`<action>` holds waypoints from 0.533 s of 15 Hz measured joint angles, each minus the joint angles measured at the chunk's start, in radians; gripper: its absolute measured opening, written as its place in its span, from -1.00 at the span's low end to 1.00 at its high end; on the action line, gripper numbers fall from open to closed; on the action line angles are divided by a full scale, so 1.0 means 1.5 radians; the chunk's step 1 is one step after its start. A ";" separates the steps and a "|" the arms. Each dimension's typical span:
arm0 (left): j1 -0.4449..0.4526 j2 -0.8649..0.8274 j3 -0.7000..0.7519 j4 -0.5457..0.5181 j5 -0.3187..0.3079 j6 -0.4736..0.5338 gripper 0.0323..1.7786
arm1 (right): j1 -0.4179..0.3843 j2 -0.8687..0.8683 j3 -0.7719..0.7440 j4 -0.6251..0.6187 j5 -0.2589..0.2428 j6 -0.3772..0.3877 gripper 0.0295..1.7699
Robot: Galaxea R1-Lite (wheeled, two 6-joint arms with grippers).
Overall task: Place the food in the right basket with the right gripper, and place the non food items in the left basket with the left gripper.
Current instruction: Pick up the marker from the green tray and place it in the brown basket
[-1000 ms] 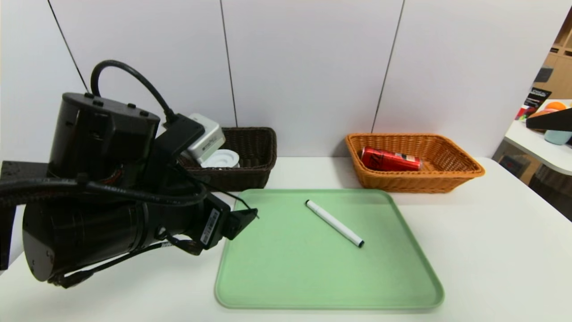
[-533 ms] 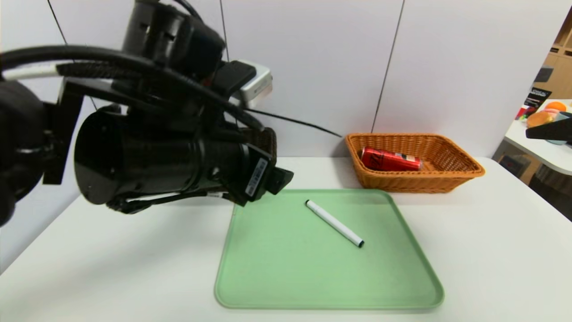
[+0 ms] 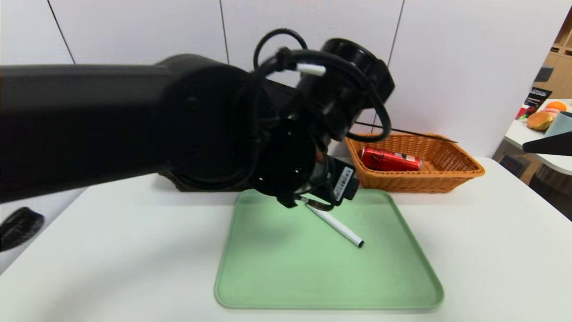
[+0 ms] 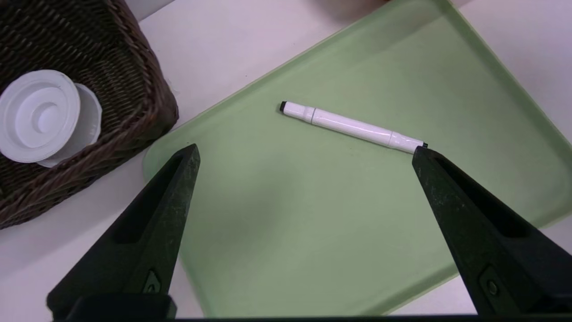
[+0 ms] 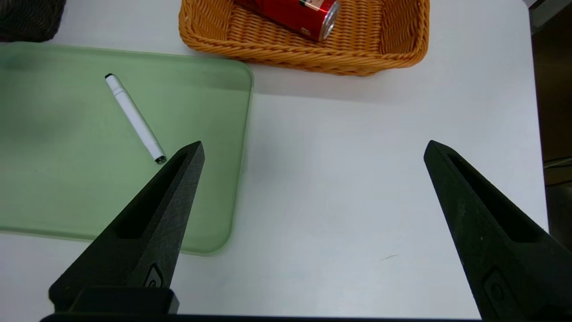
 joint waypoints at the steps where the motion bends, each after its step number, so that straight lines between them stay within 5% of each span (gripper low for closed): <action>1: -0.010 0.025 -0.017 0.012 0.010 -0.015 0.90 | 0.000 0.000 0.004 -0.001 0.000 0.007 0.91; 8: -0.032 0.124 -0.058 0.056 0.039 -0.129 0.90 | 0.000 -0.002 0.025 -0.003 0.003 0.026 0.91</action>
